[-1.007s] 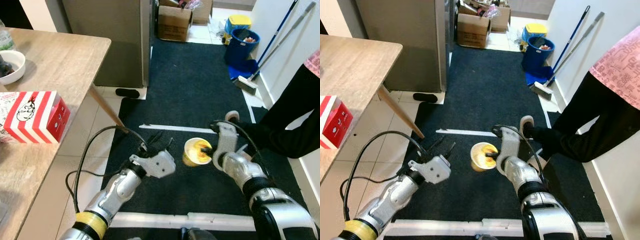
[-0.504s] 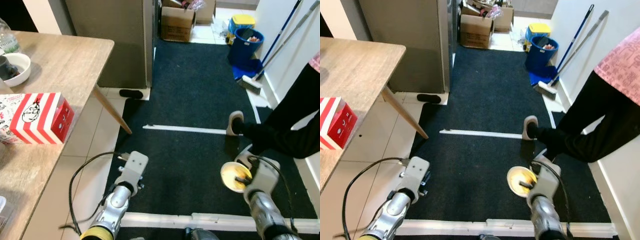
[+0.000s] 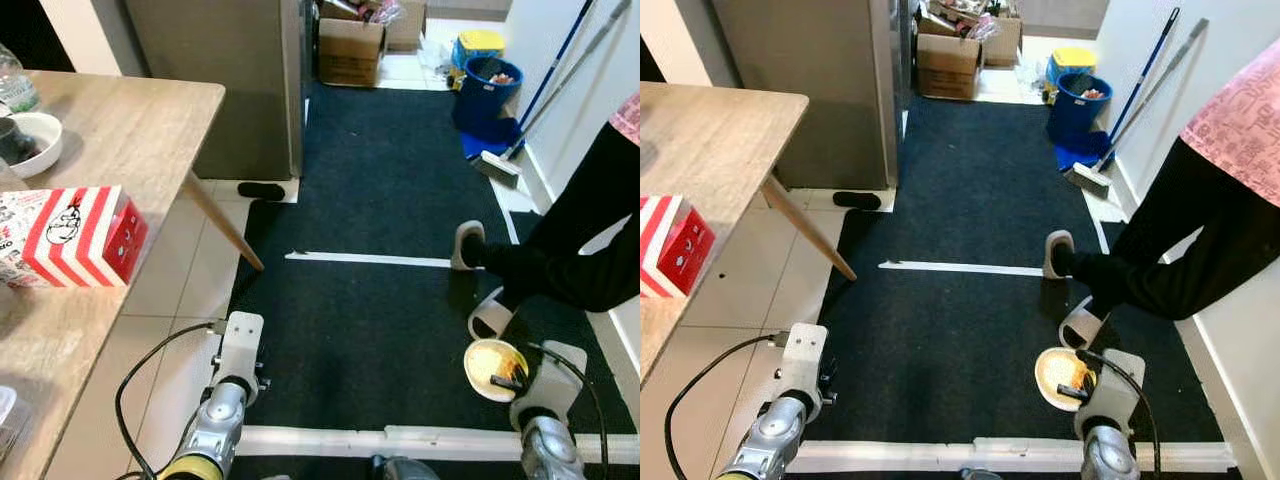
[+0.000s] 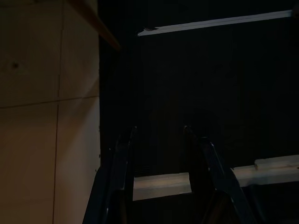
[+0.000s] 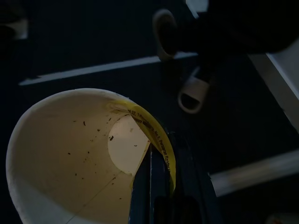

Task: Restocking fridge

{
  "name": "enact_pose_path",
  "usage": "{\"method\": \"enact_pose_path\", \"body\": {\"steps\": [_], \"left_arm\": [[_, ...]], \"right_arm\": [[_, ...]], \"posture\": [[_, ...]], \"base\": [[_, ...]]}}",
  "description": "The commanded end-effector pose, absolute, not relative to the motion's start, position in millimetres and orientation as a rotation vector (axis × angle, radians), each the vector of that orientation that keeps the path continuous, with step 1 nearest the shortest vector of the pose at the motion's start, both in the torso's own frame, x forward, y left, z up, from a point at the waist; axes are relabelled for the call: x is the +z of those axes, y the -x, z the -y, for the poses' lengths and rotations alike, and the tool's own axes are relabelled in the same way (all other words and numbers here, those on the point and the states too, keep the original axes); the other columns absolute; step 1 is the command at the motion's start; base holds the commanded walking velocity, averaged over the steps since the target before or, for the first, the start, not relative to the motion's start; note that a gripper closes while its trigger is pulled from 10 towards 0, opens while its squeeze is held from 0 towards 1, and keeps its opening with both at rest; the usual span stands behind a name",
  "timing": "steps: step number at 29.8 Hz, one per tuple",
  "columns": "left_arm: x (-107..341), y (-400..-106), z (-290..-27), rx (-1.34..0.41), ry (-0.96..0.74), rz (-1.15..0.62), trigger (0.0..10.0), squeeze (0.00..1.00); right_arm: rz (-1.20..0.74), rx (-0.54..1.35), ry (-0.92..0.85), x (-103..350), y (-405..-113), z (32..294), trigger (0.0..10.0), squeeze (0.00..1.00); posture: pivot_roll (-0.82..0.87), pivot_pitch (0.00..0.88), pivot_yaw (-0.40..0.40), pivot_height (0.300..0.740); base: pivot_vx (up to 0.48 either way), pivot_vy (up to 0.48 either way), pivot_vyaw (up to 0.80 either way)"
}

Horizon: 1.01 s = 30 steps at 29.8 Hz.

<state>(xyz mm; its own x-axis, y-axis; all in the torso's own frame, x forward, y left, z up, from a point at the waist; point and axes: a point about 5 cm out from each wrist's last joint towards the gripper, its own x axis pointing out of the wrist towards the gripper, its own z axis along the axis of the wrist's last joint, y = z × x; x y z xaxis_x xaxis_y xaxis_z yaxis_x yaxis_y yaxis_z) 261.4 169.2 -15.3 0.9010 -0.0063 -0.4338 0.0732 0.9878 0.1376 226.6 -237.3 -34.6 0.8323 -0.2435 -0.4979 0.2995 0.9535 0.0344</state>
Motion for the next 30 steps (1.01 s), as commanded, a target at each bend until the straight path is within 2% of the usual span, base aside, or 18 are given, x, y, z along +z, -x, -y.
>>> {"method": "enact_pose_path", "body": {"steps": [1,5,11,30], "left_arm": [[-20,-258,-167,-0.054,-0.144,-0.464,10.0,0.0],[-15,-261,-166,-0.067,-0.191,-0.428,10.0,0.0],[-12,-265,-163,-0.088,-0.21,-0.401,10.0,0.0],[-9,-268,-155,-0.126,-0.233,-0.368,10.0,0.0]], "right_arm": [[-0.494,-0.287,-0.102,-33,-226,237,10.0,0.0],[-0.476,-0.265,-0.093,-32,-229,231,10.0,0.0],[-0.47,-0.254,-0.087,-32,-229,229,10.0,0.0],[-0.478,-0.262,-0.087,-34,-226,232,10.0,0.0]], "posture": [[-0.01,0.092,-0.044,0.74],[-0.01,0.093,-0.044,0.74],[-0.01,0.094,-0.046,0.74],[-0.01,0.091,-0.046,0.74]], "base": [[0.0,0.0,0.0],[0.0,0.0,0.0],[0.319,0.0,0.0],[0.465,0.0,0.0]]}}
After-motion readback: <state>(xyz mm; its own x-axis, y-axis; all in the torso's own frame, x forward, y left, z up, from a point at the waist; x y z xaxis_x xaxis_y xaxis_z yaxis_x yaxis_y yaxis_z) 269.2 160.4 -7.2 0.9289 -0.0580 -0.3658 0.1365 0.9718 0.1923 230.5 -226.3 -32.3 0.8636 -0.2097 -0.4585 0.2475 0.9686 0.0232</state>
